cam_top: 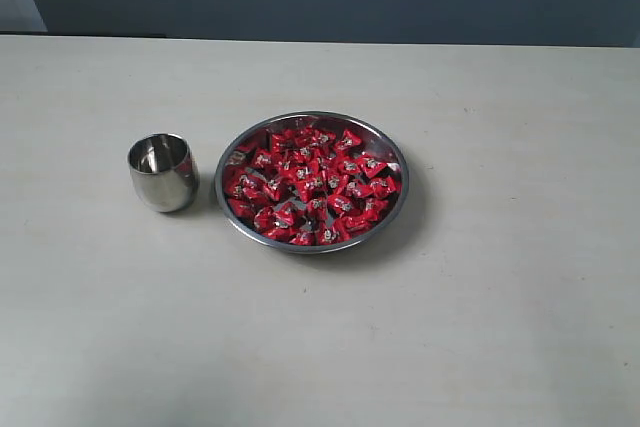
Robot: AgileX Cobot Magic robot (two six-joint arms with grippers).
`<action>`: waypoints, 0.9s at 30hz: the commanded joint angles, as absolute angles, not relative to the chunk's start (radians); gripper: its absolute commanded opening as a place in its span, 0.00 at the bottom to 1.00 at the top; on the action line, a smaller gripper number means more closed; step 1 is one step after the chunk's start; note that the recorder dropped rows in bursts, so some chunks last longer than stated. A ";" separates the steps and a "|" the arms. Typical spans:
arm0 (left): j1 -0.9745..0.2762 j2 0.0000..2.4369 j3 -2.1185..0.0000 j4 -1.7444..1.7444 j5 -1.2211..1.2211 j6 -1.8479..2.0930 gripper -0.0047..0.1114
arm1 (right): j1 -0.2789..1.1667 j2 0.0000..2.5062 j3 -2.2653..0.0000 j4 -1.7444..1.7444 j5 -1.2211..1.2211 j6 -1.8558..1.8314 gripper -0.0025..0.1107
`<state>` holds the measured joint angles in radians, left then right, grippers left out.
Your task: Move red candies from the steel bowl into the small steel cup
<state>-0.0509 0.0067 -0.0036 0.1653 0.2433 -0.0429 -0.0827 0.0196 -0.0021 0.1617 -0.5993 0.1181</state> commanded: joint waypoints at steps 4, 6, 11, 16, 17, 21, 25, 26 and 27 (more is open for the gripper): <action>-0.051 0.000 0.000 0.163 0.242 -0.043 0.04 | -0.079 0.023 0.000 0.164 -0.626 0.498 0.02; -0.051 0.000 0.000 0.163 0.242 -0.043 0.04 | -0.079 0.023 0.000 0.164 -0.572 0.621 0.02; -0.051 0.000 0.000 0.163 0.242 -0.043 0.04 | -0.079 0.023 0.000 0.164 -0.417 0.666 0.02; -0.051 0.000 0.000 0.163 0.242 -0.043 0.04 | -0.079 0.023 0.000 0.164 -0.256 0.664 0.02; -0.051 0.000 0.000 0.163 0.242 -0.043 0.04 | -0.079 0.023 0.000 0.141 -0.237 0.659 0.02; -0.051 0.000 0.000 0.163 0.242 -0.043 0.04 | -0.079 0.023 0.000 -0.006 -0.242 0.701 0.02; -0.051 0.000 0.000 0.163 0.242 -0.043 0.04 | -0.079 0.033 -0.055 -0.200 -0.226 0.761 0.02; -0.051 0.000 0.000 0.163 0.242 -0.043 0.04 | -0.079 0.045 -0.087 -0.251 -0.212 0.771 0.02; -0.051 0.000 0.000 0.163 0.242 -0.043 0.04 | -0.079 0.063 -0.123 -0.305 -0.189 0.785 0.02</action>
